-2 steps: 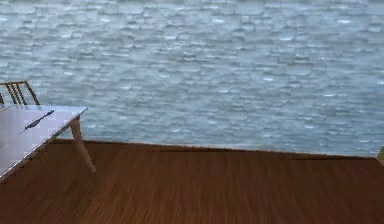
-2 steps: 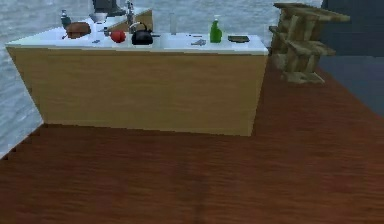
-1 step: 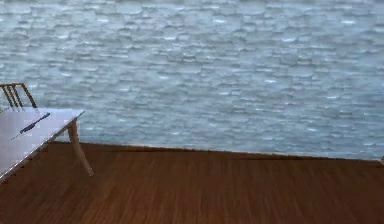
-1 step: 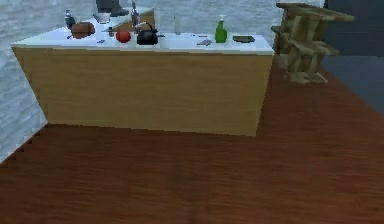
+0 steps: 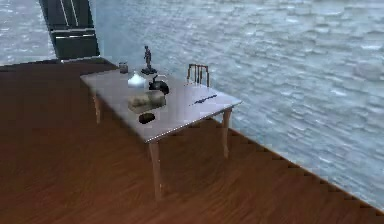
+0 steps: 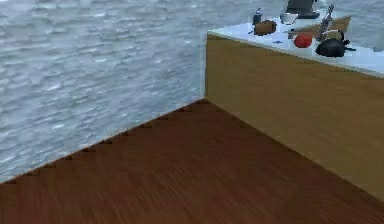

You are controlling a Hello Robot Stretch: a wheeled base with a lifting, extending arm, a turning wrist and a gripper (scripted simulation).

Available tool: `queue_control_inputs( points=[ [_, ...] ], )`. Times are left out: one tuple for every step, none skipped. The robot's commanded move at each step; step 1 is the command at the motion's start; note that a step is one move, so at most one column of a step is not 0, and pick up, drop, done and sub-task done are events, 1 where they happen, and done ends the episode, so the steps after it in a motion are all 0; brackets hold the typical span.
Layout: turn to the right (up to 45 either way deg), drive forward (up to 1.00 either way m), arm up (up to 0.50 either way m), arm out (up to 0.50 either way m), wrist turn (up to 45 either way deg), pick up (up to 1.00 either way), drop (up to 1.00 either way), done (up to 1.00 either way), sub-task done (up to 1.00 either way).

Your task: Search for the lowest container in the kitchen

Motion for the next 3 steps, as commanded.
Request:
queue_control_inputs(
  points=[
    [-36.0,0.00,0.00,0.00,0.0,0.00,0.00,0.00,0.00],
    [0.0,1.00,0.00,0.00,0.0,0.00,0.00,0.00,0.00],
    [-9.0,0.00,0.00,0.00,0.0,0.00,0.00,0.00,0.00]
  ],
)
